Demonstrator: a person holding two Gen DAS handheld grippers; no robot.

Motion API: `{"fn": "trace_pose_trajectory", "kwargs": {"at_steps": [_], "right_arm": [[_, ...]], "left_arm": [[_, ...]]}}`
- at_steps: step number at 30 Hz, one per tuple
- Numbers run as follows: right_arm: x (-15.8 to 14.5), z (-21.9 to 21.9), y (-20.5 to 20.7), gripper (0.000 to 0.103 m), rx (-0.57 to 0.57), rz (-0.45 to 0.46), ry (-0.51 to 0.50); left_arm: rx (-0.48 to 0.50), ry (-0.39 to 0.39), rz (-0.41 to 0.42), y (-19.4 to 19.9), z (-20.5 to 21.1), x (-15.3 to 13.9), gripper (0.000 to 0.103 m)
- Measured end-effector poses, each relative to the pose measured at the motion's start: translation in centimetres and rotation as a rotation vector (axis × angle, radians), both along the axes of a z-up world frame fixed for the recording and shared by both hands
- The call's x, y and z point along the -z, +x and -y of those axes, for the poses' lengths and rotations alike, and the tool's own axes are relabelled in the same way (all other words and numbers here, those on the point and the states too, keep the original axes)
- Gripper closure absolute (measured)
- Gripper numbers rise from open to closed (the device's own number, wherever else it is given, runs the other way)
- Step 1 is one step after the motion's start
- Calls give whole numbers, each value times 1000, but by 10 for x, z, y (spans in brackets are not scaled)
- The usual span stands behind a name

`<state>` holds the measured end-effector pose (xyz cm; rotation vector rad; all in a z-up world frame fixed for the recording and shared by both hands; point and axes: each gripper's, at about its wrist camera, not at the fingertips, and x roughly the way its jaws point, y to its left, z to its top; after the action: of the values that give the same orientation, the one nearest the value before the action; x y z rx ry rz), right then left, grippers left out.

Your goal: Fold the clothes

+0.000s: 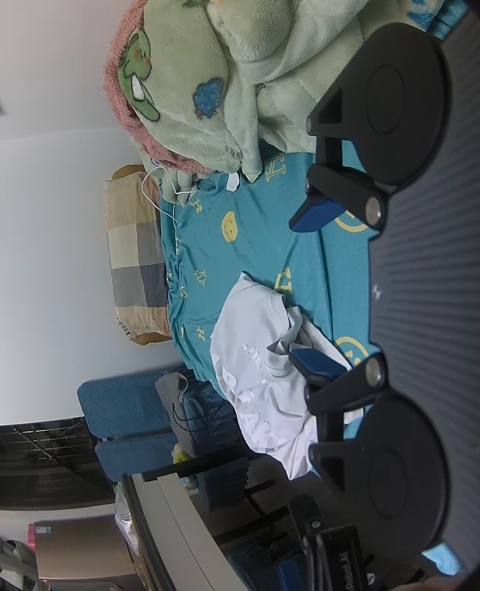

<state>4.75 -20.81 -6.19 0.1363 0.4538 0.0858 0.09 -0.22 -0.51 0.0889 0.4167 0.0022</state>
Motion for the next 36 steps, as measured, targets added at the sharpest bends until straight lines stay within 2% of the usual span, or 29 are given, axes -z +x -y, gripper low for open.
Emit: {"fn": "trace_pose_trajectory", "kwargs": {"at_steps": [17, 23, 28, 33, 36], "right_arm": [[-2, 0, -1, 31, 0, -2, 11], [-6, 4, -2, 31, 18, -10, 54], [-9, 16, -5, 31, 72, -3, 81], [-8, 29, -4, 31, 122, 1, 102], [-4, 38, 2, 31, 140, -9, 128]], "left_arm": [[15, -14, -16, 7, -3, 6, 0], [45, 1, -31, 18, 4, 18, 0], [100, 83, -36, 50, 33, 36, 1], [171, 169, -80, 108, 70, 64, 7], [188, 228, -90, 144, 90, 84, 15]]}}
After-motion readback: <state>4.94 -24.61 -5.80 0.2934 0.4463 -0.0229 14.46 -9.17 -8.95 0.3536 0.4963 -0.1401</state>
